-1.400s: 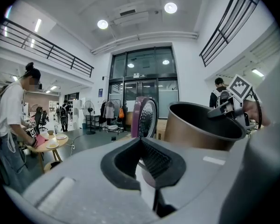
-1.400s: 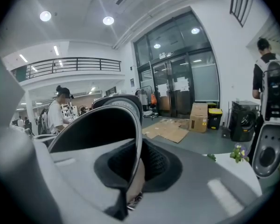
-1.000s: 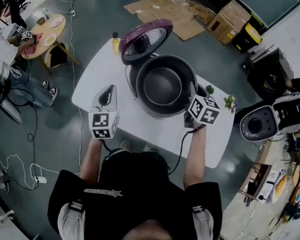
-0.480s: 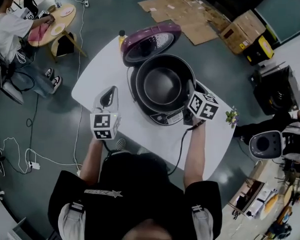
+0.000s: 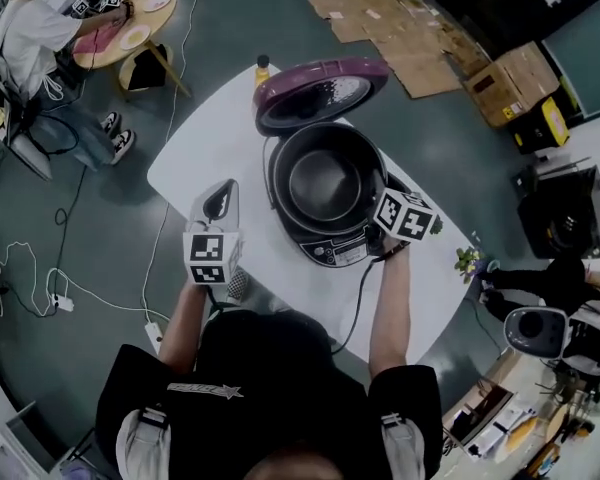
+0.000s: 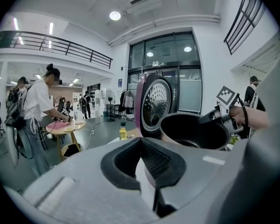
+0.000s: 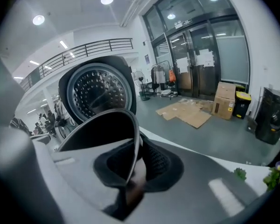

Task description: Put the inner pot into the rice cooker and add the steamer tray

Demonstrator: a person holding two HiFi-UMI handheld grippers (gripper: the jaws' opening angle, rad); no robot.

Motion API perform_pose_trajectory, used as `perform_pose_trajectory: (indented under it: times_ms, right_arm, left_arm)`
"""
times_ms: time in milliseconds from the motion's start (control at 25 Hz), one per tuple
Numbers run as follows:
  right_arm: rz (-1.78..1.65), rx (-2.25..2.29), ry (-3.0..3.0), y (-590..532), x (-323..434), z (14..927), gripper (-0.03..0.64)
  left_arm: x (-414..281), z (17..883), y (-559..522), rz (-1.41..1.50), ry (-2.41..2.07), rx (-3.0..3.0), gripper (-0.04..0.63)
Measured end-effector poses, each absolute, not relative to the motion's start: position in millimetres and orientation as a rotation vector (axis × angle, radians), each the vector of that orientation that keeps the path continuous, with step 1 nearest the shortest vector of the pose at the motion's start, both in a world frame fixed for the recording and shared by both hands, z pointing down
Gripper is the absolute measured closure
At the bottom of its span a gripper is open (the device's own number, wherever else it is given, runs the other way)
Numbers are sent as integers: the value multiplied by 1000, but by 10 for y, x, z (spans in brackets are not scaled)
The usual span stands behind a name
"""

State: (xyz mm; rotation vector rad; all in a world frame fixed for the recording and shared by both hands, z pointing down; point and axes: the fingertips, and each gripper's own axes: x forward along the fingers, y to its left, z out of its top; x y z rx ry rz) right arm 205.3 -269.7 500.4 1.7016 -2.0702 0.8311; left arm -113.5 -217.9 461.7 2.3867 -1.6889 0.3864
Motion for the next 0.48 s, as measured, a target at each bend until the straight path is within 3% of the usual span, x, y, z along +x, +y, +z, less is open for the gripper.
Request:
perform_pose_trajectory:
  times_ms: [480]
  right_arm:
    - [870, 1546, -2020, -2955, 1933, 5437, 574]
  left_arm:
    - [-1072, 4912, -2305, 448, -1674, 2341, 584]
